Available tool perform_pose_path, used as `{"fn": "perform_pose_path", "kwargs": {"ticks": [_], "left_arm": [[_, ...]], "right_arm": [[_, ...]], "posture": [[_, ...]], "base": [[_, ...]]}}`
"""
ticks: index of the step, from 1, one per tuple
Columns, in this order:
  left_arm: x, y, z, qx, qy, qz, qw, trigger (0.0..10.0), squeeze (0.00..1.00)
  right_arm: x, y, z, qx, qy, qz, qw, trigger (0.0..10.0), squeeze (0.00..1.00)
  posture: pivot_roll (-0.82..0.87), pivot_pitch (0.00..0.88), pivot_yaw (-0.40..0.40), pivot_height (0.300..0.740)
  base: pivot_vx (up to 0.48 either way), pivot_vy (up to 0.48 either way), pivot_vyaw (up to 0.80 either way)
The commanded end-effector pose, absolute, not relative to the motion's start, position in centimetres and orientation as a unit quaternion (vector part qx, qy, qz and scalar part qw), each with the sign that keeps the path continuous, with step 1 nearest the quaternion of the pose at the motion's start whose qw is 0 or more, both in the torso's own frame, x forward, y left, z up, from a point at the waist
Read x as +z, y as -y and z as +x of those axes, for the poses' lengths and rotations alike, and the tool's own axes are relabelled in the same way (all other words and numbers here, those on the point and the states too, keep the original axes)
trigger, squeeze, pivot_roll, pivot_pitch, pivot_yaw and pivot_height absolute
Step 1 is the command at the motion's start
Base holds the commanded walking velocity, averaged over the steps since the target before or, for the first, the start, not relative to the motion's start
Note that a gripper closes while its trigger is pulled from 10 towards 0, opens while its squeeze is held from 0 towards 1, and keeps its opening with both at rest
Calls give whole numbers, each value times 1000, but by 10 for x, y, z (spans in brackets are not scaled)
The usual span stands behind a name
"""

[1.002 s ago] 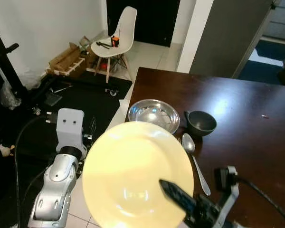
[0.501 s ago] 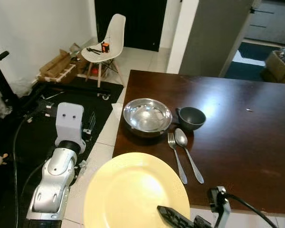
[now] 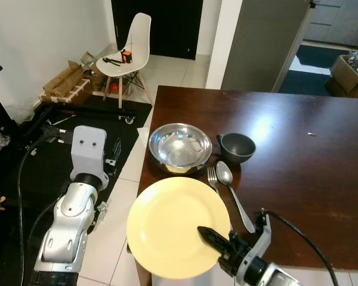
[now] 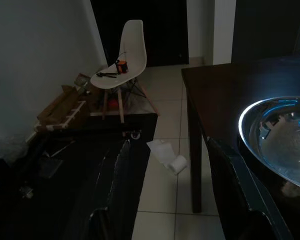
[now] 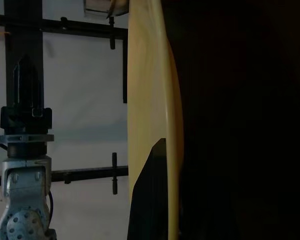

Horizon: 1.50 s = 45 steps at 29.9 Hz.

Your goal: Setting the table

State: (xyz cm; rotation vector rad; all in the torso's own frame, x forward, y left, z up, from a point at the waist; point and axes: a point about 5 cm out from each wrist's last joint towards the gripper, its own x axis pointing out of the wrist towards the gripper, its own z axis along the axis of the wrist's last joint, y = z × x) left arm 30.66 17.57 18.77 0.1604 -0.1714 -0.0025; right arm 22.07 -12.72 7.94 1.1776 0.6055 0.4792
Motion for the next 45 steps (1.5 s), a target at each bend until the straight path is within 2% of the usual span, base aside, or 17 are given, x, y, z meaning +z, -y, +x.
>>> {"fn": "perform_pose_path", "kwargs": {"ticks": [1, 5, 29, 30, 32, 34, 35, 36, 45], "left_arm": [[185, -177, 307, -2, 81, 83, 993, 10000, 0], [184, -178, 306, 0, 81, 84, 993, 10000, 0], [184, -174, 304, -9, 80, 83, 993, 10000, 0], [184, -174, 304, -9, 80, 83, 993, 10000, 0], [183, -174, 304, -9, 79, 83, 993, 10000, 0], [183, -174, 303, -9, 79, 83, 993, 10000, 0], [183, -174, 303, -9, 79, 83, 993, 10000, 0], [183, -173, 303, -10, 78, 82, 993, 10000, 0], [181, -172, 303, -13, 77, 81, 994, 10000, 0]], "right_arm": [[76, 130, 223, 203, -282, 542, 765, 10000, 0], [75, 129, 232, 184, -286, 555, 759, 10000, 0], [74, 134, 264, 151, -263, 552, 777, 10000, 0], [74, 134, 264, 151, -263, 553, 776, 10000, 27], [74, 134, 264, 149, -263, 553, 776, 10000, 263], [73, 134, 264, 147, -263, 554, 776, 10000, 235], [73, 134, 262, 145, -264, 556, 774, 10000, 169], [73, 134, 260, 142, -265, 560, 772, 10000, 0], [75, 133, 247, 138, -266, 573, 763, 10000, 0]], "posture": [[11, 0, 63, 740], [14, 0, 61, 740], [25, 0, 75, 740], [25, 0, 75, 740], [23, 0, 73, 740], [23, 0, 73, 740], [20, 0, 72, 740], [18, 0, 73, 740], [10, 0, 72, 740]], "base": [[0, 0, 0], [0, 0, 0], [0, 0, 0], [0, 0, 0], [0, 0, 0], [0, 0, 0], [0, 0, 0], [0, 0, 0], [0, 0, 0]]}}
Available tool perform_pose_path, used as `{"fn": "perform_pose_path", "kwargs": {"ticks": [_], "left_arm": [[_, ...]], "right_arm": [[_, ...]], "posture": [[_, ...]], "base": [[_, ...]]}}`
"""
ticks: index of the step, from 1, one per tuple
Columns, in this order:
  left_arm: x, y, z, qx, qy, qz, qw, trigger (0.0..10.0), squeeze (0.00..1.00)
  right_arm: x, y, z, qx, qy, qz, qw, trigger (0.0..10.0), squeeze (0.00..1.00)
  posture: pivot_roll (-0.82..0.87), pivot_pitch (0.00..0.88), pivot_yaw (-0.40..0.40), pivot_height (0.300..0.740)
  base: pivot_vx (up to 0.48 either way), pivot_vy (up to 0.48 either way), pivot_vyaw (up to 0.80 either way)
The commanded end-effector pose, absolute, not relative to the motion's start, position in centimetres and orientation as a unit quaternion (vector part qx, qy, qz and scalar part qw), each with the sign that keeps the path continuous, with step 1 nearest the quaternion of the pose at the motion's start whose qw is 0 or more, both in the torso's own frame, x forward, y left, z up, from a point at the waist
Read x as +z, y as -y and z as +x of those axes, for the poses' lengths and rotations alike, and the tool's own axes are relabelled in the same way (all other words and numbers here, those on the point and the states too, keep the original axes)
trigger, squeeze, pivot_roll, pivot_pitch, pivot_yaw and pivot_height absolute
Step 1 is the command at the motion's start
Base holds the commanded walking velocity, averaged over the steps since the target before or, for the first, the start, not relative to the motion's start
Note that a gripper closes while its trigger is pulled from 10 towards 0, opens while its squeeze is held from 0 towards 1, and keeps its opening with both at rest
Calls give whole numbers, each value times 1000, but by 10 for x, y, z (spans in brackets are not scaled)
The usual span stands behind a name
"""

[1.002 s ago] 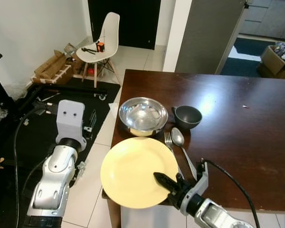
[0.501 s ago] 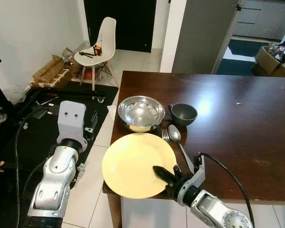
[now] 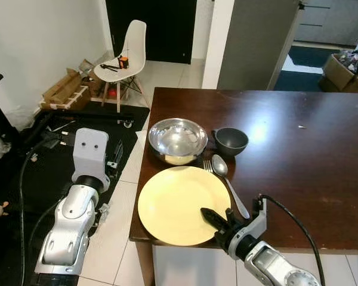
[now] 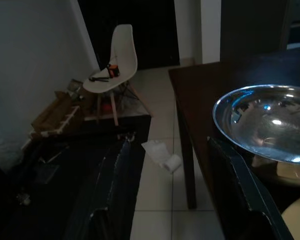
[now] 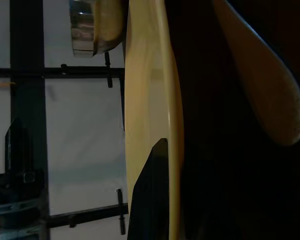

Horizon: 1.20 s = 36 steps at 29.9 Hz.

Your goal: Setting the table

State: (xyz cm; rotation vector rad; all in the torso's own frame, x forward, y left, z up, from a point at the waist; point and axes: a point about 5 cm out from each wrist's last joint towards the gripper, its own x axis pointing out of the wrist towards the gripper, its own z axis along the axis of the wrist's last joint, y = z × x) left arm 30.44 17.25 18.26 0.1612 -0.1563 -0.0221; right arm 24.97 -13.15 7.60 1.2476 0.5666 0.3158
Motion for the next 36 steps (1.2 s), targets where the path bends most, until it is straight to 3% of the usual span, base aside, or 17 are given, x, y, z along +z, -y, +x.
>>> {"fn": "perform_pose_path", "kwargs": {"ticks": [1, 15, 36], "left_arm": [[181, -172, 303, -14, 77, 81, 994, 10000, 0], [179, -167, 305, -20, 76, 79, 994, 10000, 0], [179, -167, 304, -20, 78, 78, 994, 10000, 0]], "right_arm": [[77, 132, 244, 139, -267, 574, 762, 10000, 0], [123, 125, 247, 149, -230, 582, 766, 10000, 0], [118, 126, 251, 110, -264, 570, 771, 10000, 0]], "posture": [[10, 0, 72, 740], [-6, 0, 68, 740], [-5, 0, 70, 740]], "base": [[0, 0, 0], [0, 0, 0], [0, 0, 0]]}}
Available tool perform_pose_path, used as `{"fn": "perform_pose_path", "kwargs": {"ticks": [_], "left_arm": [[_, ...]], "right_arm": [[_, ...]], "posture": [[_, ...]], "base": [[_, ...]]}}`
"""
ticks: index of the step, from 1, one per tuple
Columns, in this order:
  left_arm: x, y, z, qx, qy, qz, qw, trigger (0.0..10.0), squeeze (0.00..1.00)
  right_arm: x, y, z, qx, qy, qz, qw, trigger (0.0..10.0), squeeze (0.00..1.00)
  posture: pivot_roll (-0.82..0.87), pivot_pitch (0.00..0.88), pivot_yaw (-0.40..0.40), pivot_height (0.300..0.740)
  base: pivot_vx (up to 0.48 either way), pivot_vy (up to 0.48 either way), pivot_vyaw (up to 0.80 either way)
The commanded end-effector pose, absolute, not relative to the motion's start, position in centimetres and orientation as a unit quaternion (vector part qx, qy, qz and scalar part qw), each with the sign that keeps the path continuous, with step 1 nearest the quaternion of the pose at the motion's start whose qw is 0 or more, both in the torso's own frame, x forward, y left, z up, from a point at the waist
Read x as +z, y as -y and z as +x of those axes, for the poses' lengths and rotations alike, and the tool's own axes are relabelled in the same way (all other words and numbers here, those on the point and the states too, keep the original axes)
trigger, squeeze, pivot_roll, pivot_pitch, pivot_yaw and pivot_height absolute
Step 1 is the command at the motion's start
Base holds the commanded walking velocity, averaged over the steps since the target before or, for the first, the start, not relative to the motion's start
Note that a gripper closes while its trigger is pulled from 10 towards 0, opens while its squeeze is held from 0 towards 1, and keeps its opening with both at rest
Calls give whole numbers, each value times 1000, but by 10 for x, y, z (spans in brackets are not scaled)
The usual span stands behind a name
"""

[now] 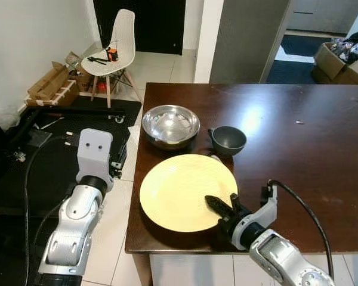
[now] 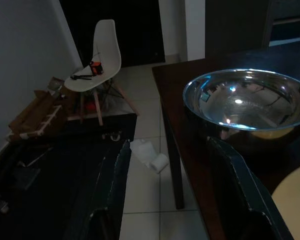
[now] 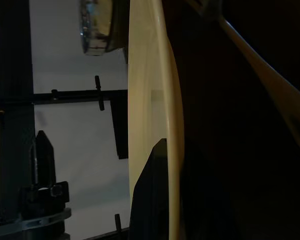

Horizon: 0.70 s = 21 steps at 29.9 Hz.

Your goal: Setting the table

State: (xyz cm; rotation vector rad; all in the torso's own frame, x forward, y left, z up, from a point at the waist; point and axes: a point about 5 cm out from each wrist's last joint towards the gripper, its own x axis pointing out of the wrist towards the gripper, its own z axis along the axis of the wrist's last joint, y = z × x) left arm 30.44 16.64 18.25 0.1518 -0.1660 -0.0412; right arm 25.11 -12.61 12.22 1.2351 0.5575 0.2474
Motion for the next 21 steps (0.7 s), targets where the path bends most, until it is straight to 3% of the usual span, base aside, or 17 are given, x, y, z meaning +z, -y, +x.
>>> {"fn": "perform_pose_path", "kwargs": {"ticks": [1, 21], "left_arm": [[179, -167, 304, -20, 78, 78, 994, 10000, 0], [181, -169, 303, -20, 78, 82, 993, 10000, 0]], "right_arm": [[118, 126, 251, 110, -264, 570, 771, 10000, 0], [109, 128, 272, 113, -261, 558, 779, 10000, 0]], "posture": [[-5, 0, 70, 740], [15, 0, 82, 740]], "base": [[0, 0, 0], [0, 0, 0]]}}
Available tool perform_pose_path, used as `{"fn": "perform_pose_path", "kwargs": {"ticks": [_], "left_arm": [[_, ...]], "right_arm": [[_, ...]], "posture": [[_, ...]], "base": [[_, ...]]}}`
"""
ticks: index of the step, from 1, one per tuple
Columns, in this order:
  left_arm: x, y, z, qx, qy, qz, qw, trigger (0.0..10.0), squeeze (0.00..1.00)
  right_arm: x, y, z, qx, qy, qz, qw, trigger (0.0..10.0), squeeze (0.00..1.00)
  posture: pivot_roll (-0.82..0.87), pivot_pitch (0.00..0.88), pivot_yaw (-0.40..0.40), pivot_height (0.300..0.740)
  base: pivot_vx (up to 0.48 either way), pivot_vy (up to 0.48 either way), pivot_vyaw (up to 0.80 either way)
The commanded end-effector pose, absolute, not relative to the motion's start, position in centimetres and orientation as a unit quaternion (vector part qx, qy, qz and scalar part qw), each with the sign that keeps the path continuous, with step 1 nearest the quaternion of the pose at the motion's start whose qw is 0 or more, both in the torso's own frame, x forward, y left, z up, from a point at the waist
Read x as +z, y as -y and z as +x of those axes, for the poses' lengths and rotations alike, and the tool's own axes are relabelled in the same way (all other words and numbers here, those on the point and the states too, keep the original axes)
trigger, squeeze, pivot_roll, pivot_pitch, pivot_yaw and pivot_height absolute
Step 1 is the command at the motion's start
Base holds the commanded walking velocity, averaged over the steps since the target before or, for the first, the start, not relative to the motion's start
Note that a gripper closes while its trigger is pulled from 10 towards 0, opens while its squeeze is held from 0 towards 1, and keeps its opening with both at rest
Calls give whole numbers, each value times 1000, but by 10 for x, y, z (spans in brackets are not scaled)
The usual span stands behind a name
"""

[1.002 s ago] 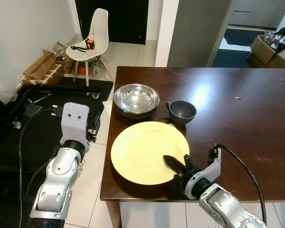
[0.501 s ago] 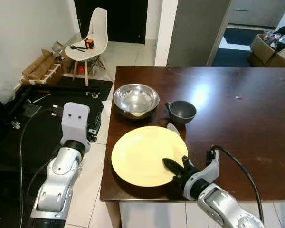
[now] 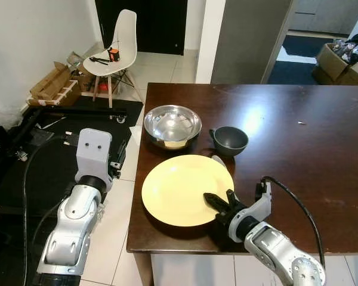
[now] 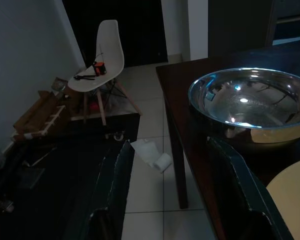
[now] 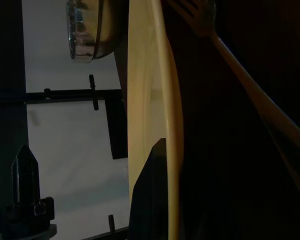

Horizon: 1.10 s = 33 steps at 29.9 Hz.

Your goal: Setting the table

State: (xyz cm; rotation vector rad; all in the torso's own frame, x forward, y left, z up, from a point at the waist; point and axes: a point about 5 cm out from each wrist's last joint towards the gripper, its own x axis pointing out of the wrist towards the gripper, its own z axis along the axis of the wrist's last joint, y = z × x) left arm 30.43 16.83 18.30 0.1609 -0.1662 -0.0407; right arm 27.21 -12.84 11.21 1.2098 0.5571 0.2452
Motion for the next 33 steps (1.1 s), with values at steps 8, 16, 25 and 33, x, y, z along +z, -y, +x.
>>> {"fn": "perform_pose_path", "kwargs": {"ticks": [8, 16, 25, 33], "left_arm": [[181, -168, 303, -23, 77, 81, 993, 10000, 0], [180, -167, 303, -23, 76, 80, 994, 10000, 0], [178, -166, 302, -25, 74, 78, 994, 10000, 0], [177, -164, 301, -30, 71, 77, 994, 10000, 0]], "right_arm": [[109, 128, 269, 116, -257, 559, 780, 10000, 1000], [116, 128, 258, 108, -255, 565, 777, 10000, 0], [120, 123, 231, 102, -274, 570, 768, 10000, 0], [119, 131, 206, 74, -298, 566, 765, 10000, 0]], "posture": [[8, 0, 83, 740], [6, 0, 77, 740], [-9, 9, 68, 740], [-19, 21, 67, 740]], "base": [[0, 0, 0], [0, 0, 0], [0, 0, 0], [0, 0, 0]]}}
